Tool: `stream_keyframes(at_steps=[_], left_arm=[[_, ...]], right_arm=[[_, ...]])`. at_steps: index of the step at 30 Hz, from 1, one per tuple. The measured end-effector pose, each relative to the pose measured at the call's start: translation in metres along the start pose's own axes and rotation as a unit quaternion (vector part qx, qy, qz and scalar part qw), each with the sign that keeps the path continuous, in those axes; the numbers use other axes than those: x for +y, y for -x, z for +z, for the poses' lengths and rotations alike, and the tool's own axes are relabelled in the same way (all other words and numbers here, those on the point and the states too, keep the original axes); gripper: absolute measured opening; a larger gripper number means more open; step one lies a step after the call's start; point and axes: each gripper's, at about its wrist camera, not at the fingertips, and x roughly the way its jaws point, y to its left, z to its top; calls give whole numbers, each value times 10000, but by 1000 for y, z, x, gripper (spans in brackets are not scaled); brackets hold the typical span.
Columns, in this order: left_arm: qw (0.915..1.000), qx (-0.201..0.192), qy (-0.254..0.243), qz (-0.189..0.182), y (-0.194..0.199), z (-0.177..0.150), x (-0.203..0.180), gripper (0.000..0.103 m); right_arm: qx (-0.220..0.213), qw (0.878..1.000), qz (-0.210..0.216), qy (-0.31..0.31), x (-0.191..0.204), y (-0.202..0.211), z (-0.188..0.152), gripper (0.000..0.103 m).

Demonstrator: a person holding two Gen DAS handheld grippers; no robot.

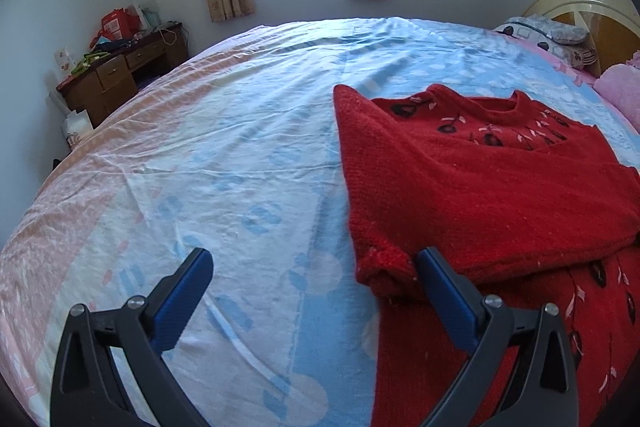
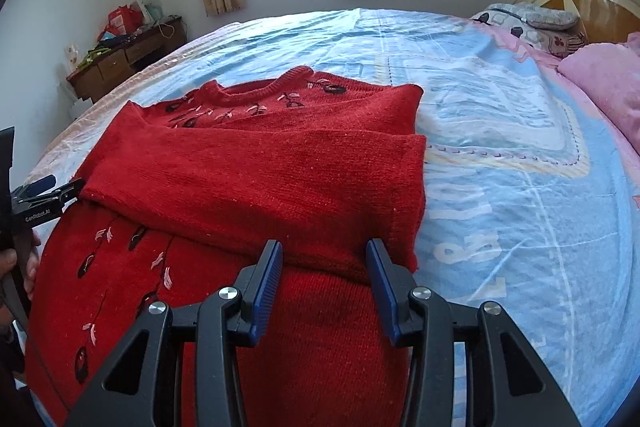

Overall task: Fold small clothes
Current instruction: 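Press the folded side flat and open the right tool, then move both open tools over the sweater toward its hem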

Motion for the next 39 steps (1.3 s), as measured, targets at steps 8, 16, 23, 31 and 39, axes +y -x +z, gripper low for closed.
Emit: stream_keyframes(at_steps=[8, 16, 23, 31, 39], left_arm=[[9999, -34, -66, -156, 21, -14, 1, 103], [9993, -264, -109, -257, 56, -18, 6, 103], [9983, -339, -99, -469, 89, -30, 8, 103], [9968, -388, -331, -610, 119, -50, 10, 103], [9963, -344, -334, -711, 135, -67, 15, 103]], right_arm=[[137, 9999, 1, -90, 6, 15, -11, 53], [155, 9998, 68, -125, 16, 38, -28, 53], [202, 9993, 293, -88, 33, 64, -49, 54], [243, 9988, 417, -19, 48, 91, -76, 56], [319, 9987, 402, 0, 50, 107, -95, 56]])
